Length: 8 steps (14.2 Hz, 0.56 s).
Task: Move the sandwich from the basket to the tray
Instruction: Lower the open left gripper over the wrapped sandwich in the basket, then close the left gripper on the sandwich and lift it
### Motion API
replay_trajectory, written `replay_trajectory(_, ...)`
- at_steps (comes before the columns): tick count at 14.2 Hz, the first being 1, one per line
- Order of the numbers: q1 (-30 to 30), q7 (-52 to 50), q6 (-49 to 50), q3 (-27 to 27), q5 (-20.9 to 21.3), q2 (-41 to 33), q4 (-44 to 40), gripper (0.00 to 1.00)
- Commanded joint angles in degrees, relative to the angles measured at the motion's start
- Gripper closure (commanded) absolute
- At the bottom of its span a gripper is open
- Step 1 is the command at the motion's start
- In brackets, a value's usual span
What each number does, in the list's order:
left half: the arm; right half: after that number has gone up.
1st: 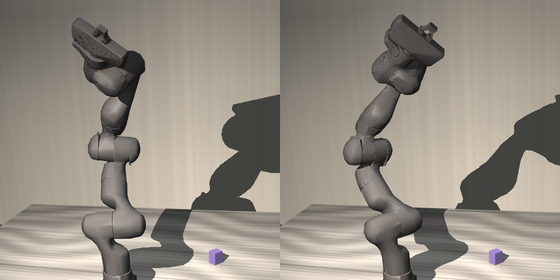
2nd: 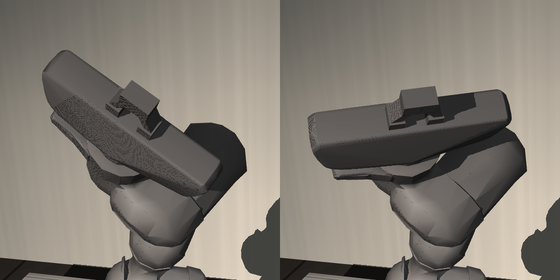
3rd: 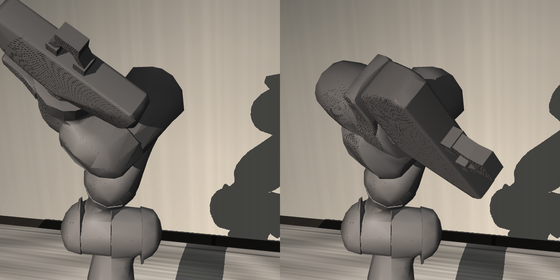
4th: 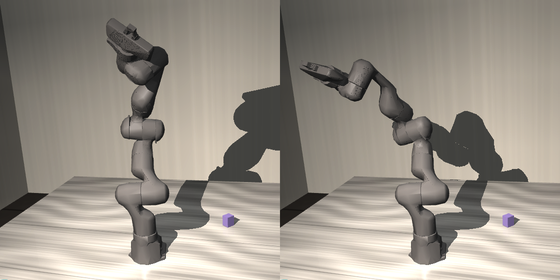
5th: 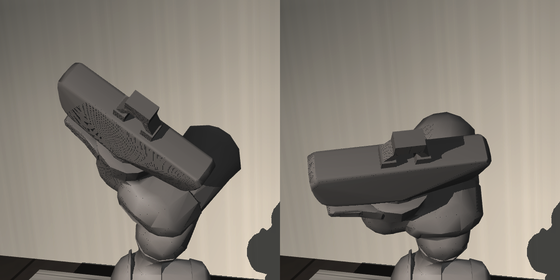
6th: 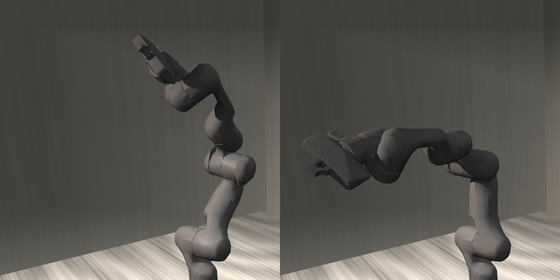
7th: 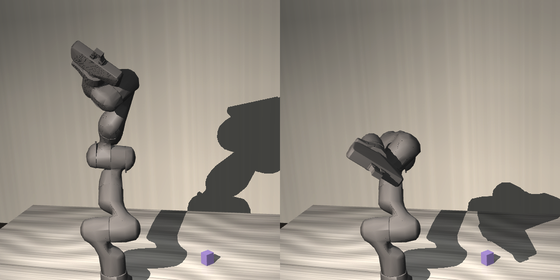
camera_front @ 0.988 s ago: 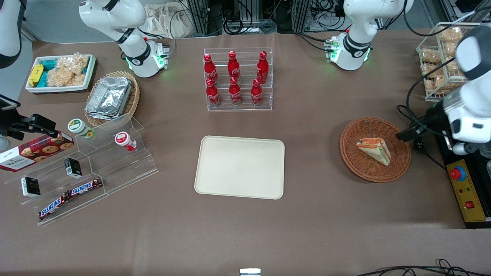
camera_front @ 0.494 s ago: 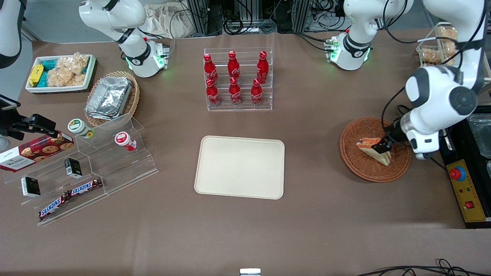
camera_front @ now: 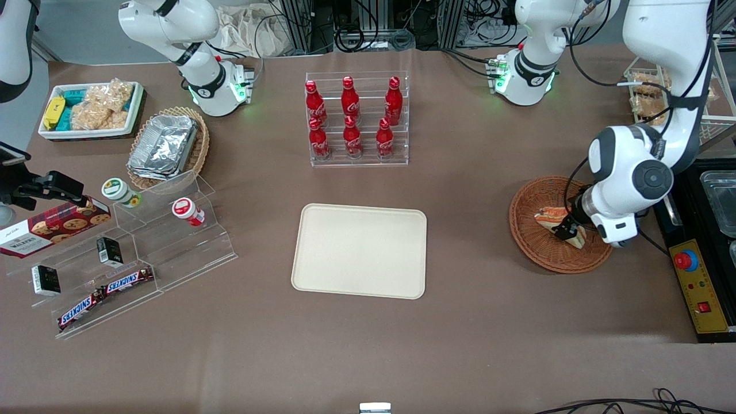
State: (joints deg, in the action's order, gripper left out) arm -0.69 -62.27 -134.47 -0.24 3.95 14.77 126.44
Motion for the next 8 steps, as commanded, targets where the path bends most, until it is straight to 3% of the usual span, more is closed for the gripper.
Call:
replay_trajectory(1, 0.1, -2.7, -1.8, 0.1, 1.6, 1.9, -0.8, 0.12)
replay_trajectory(2, 0.1, -2.7, -1.9, 0.1, 1.6, 2.2, -0.9, 0.39)
replay_trajectory(3, 0.4, -2.7, -1.9, 0.1, 1.6, 2.2, -0.9, 0.75)
replay_trajectory(4, 0.9, -2.2, -1.8, 0.1, 1.8, 2.0, -0.9, 1.00)
replay_trajectory(8, 1.7, -0.1, 3.3, 0.2, 1.3, -1.0, -3.1, 1.00)
